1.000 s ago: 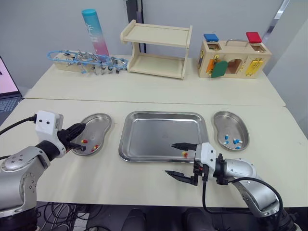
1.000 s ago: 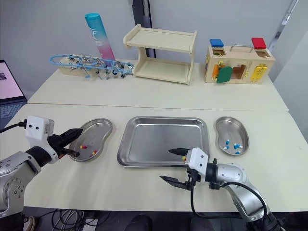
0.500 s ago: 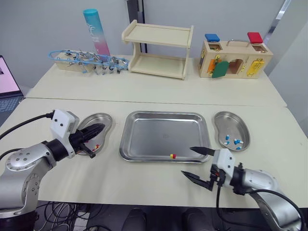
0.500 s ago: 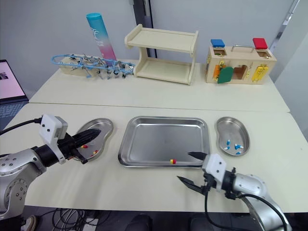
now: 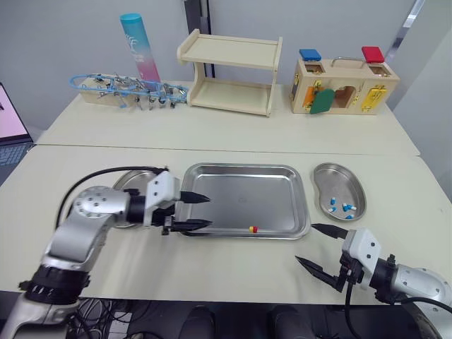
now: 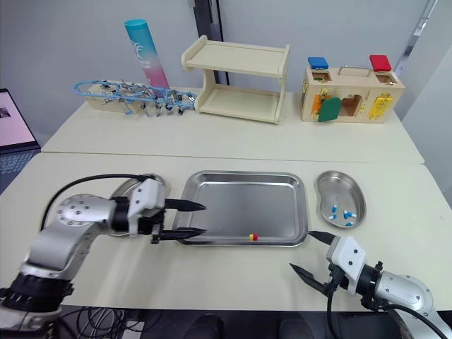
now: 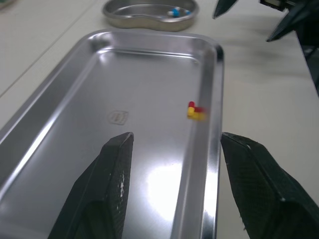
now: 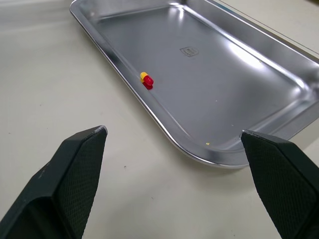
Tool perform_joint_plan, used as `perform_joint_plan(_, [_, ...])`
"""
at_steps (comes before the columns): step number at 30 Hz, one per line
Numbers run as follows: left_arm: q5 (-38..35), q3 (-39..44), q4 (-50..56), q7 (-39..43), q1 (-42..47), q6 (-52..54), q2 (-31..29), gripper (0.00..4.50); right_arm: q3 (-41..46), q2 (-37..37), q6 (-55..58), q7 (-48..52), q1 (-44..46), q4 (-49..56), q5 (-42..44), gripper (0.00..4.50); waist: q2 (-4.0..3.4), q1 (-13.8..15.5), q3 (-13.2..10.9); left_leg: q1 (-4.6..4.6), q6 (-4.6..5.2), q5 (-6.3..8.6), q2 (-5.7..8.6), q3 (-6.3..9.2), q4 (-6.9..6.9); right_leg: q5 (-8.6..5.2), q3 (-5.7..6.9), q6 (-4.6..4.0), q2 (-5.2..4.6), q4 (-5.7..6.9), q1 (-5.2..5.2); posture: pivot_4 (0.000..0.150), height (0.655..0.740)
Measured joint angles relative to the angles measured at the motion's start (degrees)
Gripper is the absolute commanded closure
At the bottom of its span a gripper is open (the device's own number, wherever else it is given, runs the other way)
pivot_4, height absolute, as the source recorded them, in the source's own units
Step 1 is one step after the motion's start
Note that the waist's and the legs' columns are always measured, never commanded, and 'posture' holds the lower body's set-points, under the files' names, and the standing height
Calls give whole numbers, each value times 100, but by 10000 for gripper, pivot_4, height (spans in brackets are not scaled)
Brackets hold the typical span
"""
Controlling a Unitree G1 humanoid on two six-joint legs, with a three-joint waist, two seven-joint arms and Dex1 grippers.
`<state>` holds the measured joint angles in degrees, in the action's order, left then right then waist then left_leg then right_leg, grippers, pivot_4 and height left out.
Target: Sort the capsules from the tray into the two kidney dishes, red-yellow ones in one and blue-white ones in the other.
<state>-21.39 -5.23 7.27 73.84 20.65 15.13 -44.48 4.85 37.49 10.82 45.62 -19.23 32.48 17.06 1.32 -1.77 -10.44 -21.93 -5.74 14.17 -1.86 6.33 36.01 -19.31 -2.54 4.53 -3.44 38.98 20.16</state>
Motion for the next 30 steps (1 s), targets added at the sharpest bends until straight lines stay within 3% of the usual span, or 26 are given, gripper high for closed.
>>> perform_joint_plan(6, [469,-790,-875,293,936,-318,656,18043,25,-60,3,-109,-193,134,-2,0,1,0,0,-2,0,0,1,1,2,0,2,0,1,1,-1,1500,7400])
perform_joint_plan(13, [946,-1379,-1746,332,1421,-671,1347,18043,50,-88,3,-227,-325,262,-7,0,1,-12,0,0,1,-1,1,4,4,0,1,1,2,3,-1,1500,7400])
perform_joint_plan(30, [1773,-1681,-2835,376,1874,-1316,1814,18043,-98,-196,97,-452,-290,343,-14,0,1,-6,0,-1,0,-1,1,4,4,0,2,1,2,2,-1,1500,7400])
